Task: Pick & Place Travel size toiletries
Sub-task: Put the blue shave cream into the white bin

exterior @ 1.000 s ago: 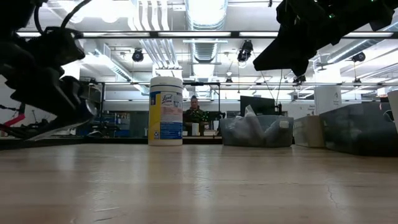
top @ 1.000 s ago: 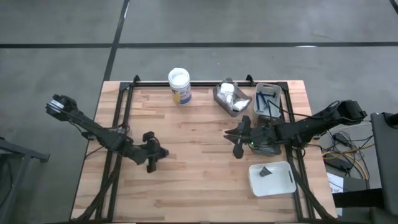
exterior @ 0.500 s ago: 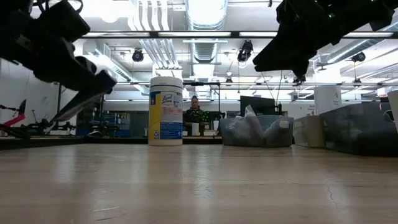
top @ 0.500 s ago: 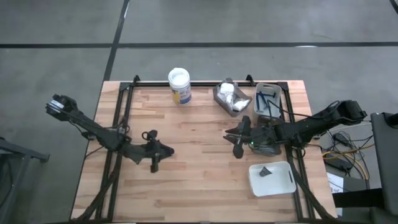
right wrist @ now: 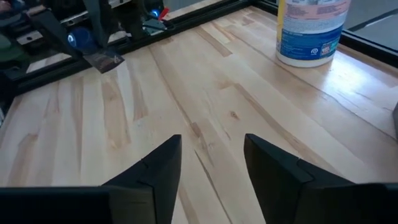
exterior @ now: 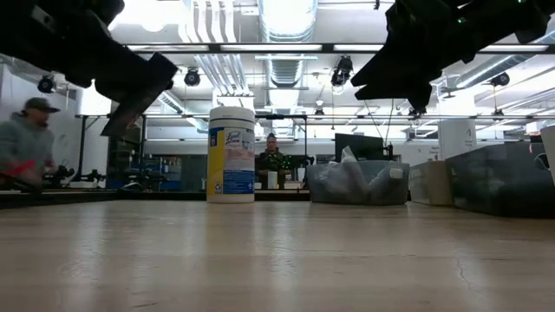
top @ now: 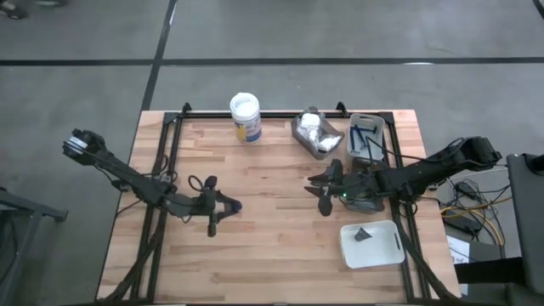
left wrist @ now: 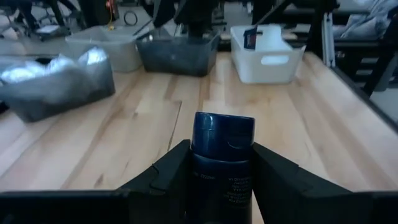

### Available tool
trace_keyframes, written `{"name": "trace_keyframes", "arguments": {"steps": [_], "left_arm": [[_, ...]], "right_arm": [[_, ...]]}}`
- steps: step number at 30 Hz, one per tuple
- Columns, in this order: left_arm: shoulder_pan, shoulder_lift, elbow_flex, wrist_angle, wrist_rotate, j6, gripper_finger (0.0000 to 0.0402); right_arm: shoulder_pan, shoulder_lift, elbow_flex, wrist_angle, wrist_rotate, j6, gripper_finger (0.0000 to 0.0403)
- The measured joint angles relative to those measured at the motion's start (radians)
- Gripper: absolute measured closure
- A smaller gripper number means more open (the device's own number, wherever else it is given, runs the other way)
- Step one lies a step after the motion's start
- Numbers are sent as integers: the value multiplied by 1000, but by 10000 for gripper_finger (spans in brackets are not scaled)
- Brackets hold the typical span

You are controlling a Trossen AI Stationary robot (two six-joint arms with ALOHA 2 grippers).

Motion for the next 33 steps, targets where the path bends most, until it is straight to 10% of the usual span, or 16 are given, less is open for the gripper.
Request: {"name": "trace_keyframes", "arguments": {"steps": [17,33], "left_arm": [[0,6,0,226,1,156,248],[2,201,72,477,49,364,248]], "right_arm": [[5,352,48,501,-180,-103,216],[5,506,221,501,-335,-207,255]]}}
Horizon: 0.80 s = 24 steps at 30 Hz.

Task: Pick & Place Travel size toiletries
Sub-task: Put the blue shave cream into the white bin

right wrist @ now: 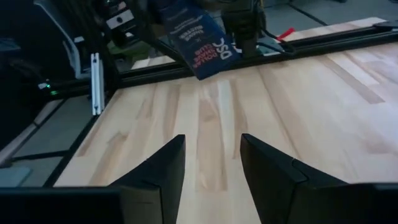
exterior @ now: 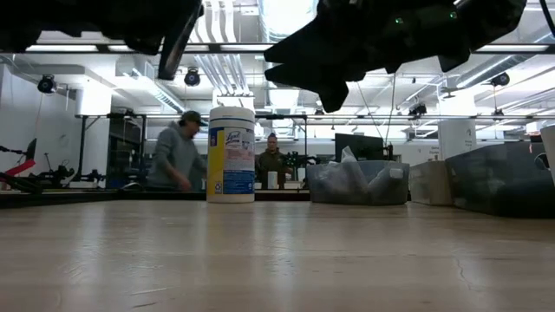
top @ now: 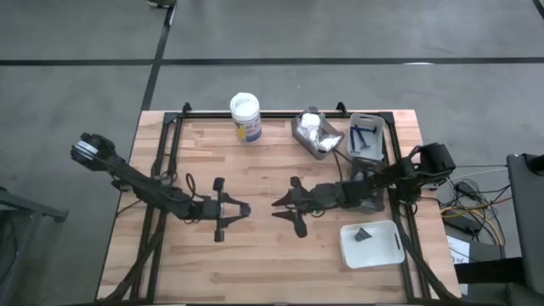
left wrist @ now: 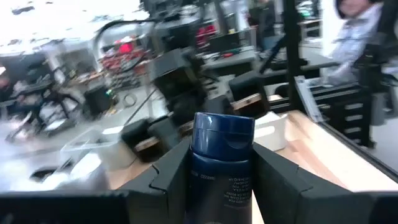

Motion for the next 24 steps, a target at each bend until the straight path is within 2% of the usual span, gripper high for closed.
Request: {"name": "trace_keyframes", "arguments": {"steps": [6,13,20,24], "left_arm": [[0,106,74,56,91,106,248],[1,199,176,56,217,227,248],[7,231,257,59,448,297,248],[20,233,281,59,558,307,248]], "right_arm": [[0,1,6,1,-11,0,270],[0,2,6,5,-143,-23,277],[0,1,6,16,-169,-50,243],[0,2,6,51,-220,-65,214]]}}
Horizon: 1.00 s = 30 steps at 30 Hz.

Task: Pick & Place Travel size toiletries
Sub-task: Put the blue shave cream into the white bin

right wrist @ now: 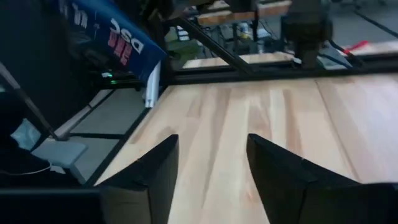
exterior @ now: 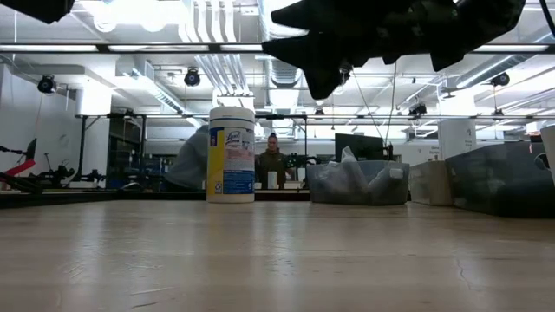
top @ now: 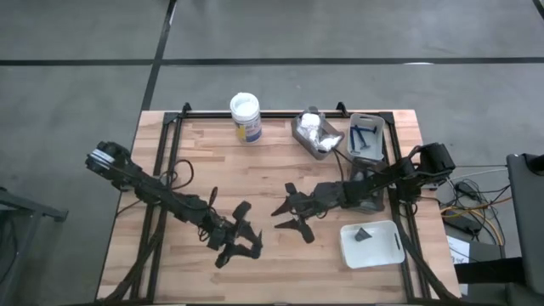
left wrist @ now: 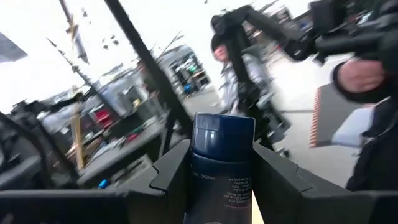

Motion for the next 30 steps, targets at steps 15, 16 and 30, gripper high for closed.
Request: {"name": "trace_keyframes", "arguments": {"steps": [15,16,30], "left_arm": [[22,5,27,16,130,5,248],[25,5,27,17,130,5,248],[71,95,89,58,190,10,248]], "right_arm": [[0,0,0,68,-23,-11,140],[0,0,0,69,-24,-13,138],[0,0,1,85,-25,-14,152]]}}
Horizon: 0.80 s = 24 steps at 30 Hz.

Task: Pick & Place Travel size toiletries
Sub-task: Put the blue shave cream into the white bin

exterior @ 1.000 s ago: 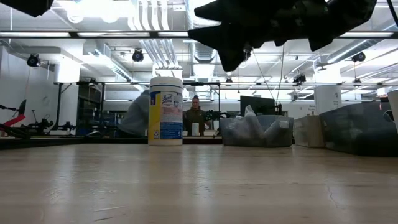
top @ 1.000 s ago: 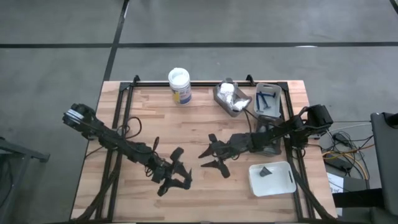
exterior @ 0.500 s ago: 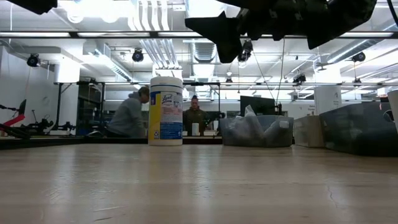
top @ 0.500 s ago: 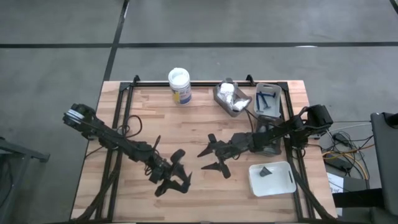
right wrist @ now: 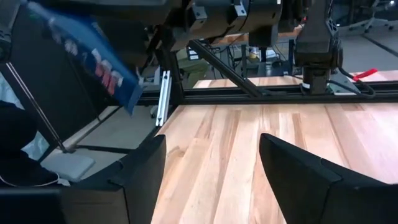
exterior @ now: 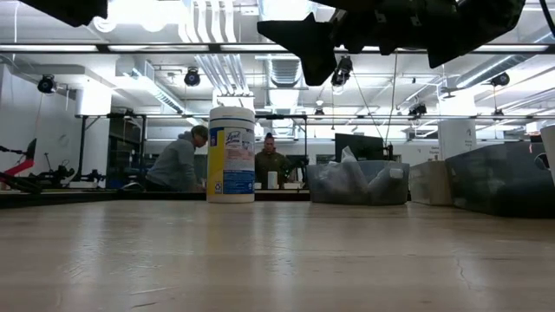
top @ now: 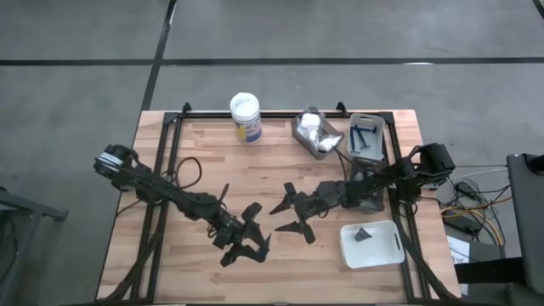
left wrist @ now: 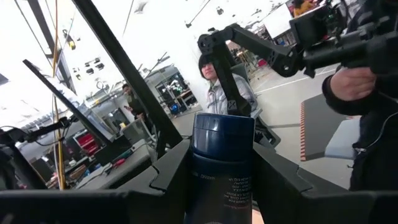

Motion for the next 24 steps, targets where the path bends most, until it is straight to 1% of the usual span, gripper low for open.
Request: {"name": "trace_keyframes", "arguments": {"steps": [4,8,11,15,24], "left_arm": [[3,37,38,1,6,21,248],[10,49,55,-3,26,22,248],[16,50,55,-8,26,21,248],[22,50,55,-8,27,20,248],[36,50,53,-8,28,19,248]], "right_arm": [[0,4,12,-1,-57,0,165],[11,4,17,4,-123,-30,172],[25,5,17,6,-145,-65,175],[37,5,17,13,-150,-100,170],[39,5,17,94,-150,-114,149]]}}
